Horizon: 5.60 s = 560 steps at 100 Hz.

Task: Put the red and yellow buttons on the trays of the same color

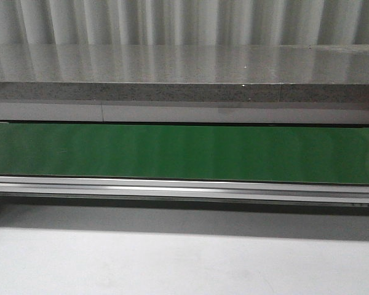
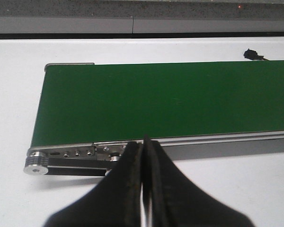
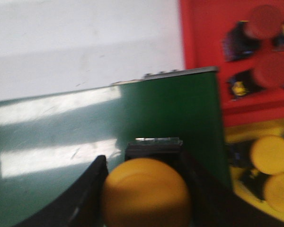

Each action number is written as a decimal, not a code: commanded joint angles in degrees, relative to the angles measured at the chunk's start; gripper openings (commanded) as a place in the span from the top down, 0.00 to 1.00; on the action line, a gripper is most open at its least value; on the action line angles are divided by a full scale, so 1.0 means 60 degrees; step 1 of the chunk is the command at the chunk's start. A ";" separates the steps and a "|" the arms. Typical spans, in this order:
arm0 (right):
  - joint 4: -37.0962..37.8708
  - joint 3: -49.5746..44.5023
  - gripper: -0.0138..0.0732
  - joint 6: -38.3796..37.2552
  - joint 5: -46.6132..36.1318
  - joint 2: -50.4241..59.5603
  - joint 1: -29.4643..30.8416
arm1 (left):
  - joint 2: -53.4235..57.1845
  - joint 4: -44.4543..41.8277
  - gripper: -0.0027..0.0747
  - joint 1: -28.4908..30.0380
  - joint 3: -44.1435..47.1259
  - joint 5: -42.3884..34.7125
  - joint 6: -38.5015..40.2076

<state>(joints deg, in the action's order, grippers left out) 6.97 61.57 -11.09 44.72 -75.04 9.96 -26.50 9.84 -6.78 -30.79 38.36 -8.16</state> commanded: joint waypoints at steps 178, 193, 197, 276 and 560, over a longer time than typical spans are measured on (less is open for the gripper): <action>0.0418 -0.2071 0.31 -0.3268 -0.3402 -0.1459 0.5333 | -0.0038 0.0183 0.99 -0.0077 -0.0268 -0.0654 -0.0010; 0.0556 -0.2071 0.31 -0.3268 -0.3241 -0.0666 0.5322 | -0.0038 0.0183 0.99 -0.0077 -0.0268 -0.0654 -0.0010; 0.0556 -0.2071 0.31 -0.3260 -0.3124 -0.0410 0.5281 | -0.0038 0.0183 0.99 -0.0077 -0.0268 -0.0654 -0.0010; 0.0788 -0.2071 0.92 -0.1513 -0.1802 0.2703 -0.1472 | -0.0038 0.0183 0.99 -0.0077 -0.0268 -0.0654 -0.0010; -0.1526 -1.0344 0.92 0.2268 -0.7856 1.2767 -0.0830 | -0.0038 0.0183 0.99 -0.0077 -0.0268 -0.0654 -0.0010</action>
<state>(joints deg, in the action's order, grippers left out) -1.99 -1.56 2.03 1.58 0.46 4.59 -26.41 9.88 -6.78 -30.79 38.36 -8.16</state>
